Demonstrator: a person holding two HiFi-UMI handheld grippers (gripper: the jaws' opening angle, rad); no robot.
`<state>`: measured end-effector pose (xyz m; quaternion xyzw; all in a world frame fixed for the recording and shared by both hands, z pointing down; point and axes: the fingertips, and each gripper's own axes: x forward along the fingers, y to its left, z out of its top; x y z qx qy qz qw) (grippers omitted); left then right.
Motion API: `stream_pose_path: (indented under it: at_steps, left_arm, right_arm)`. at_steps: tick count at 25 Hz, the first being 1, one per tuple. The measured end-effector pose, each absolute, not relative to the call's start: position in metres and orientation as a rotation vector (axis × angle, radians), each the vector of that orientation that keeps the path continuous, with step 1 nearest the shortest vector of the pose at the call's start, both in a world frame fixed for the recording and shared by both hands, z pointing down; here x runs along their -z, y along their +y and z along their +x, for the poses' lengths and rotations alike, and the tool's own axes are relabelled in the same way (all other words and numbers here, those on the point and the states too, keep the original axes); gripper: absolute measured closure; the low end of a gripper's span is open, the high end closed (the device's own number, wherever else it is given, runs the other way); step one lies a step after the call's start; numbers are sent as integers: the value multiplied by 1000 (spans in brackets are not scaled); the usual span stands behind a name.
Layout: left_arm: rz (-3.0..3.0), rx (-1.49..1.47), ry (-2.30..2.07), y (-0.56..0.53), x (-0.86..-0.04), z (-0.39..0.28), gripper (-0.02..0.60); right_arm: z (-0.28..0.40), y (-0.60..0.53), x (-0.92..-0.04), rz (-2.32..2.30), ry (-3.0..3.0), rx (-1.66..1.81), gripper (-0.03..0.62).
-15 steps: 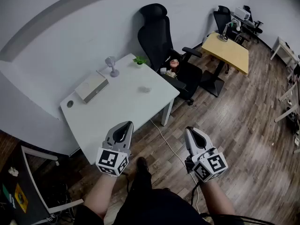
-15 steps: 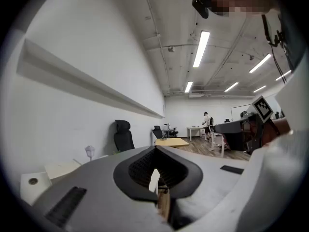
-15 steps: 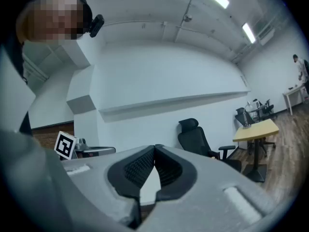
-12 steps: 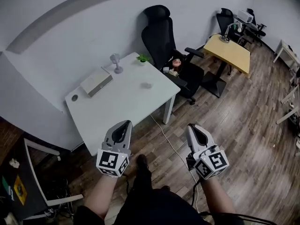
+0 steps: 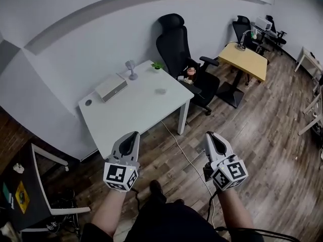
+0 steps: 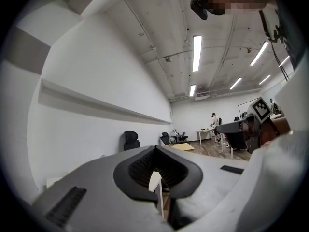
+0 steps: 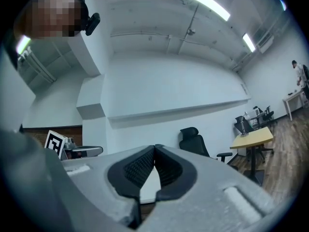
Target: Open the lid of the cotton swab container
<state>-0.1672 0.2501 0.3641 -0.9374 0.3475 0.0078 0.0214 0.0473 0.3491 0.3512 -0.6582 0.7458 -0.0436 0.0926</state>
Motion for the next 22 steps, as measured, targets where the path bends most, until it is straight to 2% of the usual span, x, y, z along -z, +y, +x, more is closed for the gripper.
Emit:
stream_pose_path:
  at_steps: [6,8,9,12,13,16,22]
  left_arm:
    - [-2891,-22,1122,259,-364,-178,581]
    - [-2898,-15,1122,260,-364,-180,580]
    - [-2905,-7,1119,258,-365,-180,563]
    - [-2931,31,1110,244,-371,-181,429]
    - [-2940,41,1108,236,-374,-181,405]
    - [-2957,49,1104,207,-383,-180,379]
    - [-3009,18,1060,133,-400,-170,376]
  right_arm:
    - [51,359,-347,-1969,2231,34,583]
    - [50,357,-345,-1955,2288,-24,511]
    - [49,353,-343,-1931,2307,-35,485]
    - [52,340,-340,-1871,2323,-40,446]
    - [55,335,-340,-1865,2324,-44,434]
    - [65,313,-343,-1867,2328,-60,402]
    - [88,254,-368,-1969,2364,-12,359]
